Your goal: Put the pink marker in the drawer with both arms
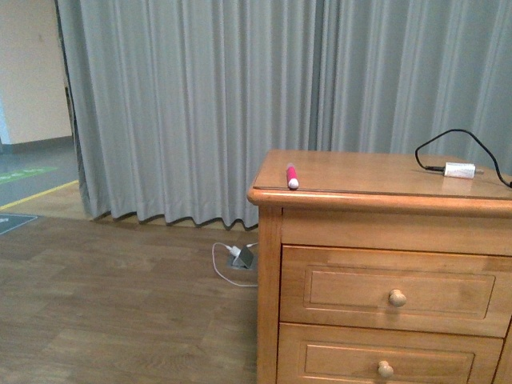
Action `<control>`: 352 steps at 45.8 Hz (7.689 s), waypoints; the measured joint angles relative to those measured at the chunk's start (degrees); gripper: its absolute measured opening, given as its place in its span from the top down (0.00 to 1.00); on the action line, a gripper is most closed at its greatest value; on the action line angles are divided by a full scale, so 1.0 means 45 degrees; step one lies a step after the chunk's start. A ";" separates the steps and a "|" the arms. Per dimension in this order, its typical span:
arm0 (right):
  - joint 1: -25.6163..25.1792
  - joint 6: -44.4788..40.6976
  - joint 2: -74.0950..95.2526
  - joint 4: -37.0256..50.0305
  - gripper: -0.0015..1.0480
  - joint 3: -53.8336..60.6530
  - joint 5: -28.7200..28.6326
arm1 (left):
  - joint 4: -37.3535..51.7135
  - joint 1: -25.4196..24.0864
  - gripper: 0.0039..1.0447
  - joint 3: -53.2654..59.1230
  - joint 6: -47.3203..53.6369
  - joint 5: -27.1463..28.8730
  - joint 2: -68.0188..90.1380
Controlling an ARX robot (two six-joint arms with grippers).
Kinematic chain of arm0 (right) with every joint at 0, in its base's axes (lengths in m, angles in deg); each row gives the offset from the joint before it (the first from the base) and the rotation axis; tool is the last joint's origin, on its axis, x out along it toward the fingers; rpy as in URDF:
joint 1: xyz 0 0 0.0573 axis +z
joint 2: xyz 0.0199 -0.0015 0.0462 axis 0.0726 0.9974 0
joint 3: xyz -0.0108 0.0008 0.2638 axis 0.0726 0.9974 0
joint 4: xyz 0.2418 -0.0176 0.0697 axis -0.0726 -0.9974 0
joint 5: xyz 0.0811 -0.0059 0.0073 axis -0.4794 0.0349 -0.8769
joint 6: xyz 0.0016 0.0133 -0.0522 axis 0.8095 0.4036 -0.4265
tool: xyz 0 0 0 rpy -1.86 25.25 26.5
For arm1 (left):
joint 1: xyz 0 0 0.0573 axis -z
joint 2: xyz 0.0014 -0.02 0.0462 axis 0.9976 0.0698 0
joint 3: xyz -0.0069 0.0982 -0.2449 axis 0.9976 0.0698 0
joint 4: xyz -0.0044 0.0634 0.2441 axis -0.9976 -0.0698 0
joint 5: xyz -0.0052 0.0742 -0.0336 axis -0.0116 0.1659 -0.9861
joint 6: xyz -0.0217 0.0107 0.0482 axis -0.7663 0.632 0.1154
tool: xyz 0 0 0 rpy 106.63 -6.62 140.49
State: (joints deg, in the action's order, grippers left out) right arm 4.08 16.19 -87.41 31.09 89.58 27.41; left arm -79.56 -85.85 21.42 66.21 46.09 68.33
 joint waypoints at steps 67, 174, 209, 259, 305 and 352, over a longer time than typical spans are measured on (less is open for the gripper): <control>-0.0282 0.0257 0.1379 -0.2225 0.08 -0.0903 -0.1156 | 0.0000 0.0000 0.06 0.0000 0.0000 -0.0005 0.0000; 0.1438 -0.0039 3.1338 0.9044 0.08 -1.7617 0.2385 | 0.0000 0.0000 0.06 0.0000 0.0000 -0.0005 0.0000; 0.1428 0.0170 3.0891 0.9394 0.79 -1.6723 0.2147 | 0.0000 0.0000 0.06 0.0000 0.0000 -0.0005 0.0000; 0.0879 0.1151 2.2158 1.0758 0.36 -0.4634 0.0015 | 0.0000 0.0000 0.06 0.0000 0.0000 -0.0005 0.0000; 0.1132 0.1049 0.9860 -0.1345 0.08 -0.6343 -0.1535 | 0.0000 0.0000 0.06 0.0000 0.0000 -0.0005 0.0000; 0.1132 0.1073 0.9850 -0.1345 0.08 -0.6343 -0.1535 | 0.2540 0.5124 0.06 -1.9530 0.1481 0.3609 2.4941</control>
State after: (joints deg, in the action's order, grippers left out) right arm 9.18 21.02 -43.08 25.04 61.04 20.51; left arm -68.13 -62.79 -66.47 72.88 62.33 180.56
